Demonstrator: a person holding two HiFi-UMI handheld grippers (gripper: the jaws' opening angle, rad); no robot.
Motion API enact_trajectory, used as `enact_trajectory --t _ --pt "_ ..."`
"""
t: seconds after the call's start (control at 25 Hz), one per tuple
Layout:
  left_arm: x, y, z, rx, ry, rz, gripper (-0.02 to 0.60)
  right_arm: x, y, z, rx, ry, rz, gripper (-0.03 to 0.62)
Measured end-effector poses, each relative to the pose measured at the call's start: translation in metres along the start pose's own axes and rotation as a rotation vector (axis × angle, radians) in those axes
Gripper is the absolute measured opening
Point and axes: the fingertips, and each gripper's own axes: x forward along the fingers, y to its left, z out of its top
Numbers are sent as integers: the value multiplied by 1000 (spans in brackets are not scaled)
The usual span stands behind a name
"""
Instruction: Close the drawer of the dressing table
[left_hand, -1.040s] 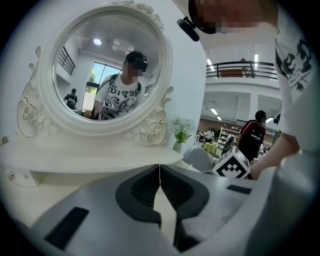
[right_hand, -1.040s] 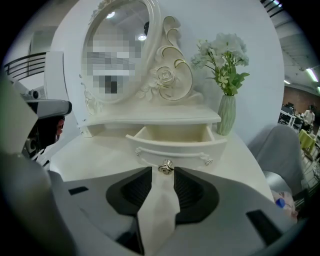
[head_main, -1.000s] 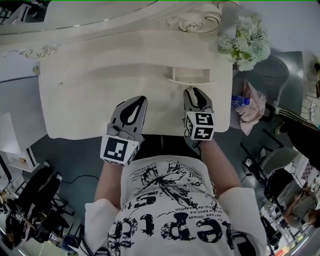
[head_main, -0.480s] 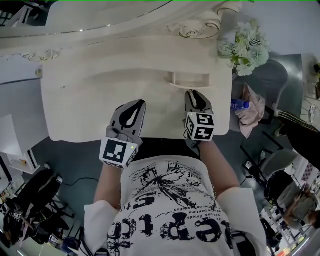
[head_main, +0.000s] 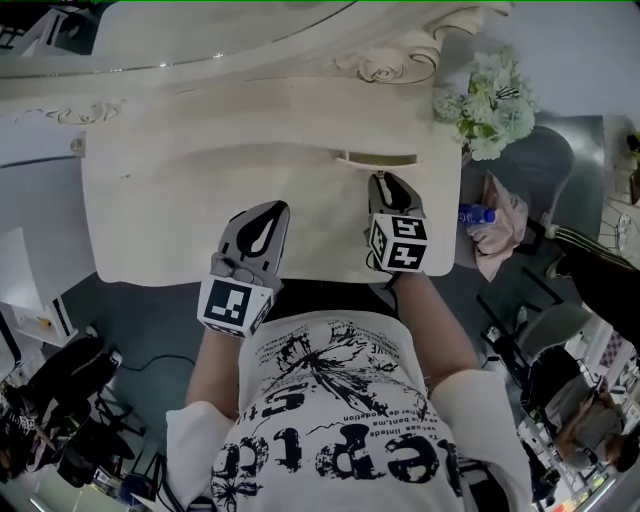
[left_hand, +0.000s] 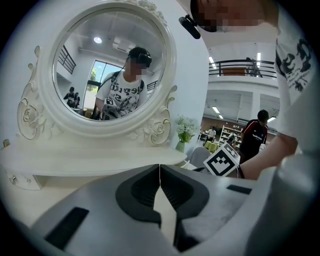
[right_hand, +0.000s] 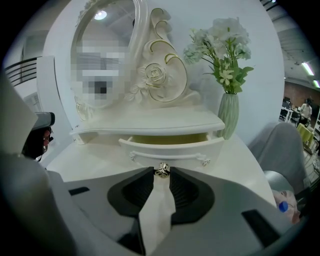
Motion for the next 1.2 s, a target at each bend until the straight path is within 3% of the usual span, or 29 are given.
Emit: enact_trajectory --t 1.0,1.2 --pt "6 2 7 7 4 40 20 30 -8 30 -46 19 42 110" --pt "8 -2 12 16 2 36 20 21 -8 29 -56 38 8 124"
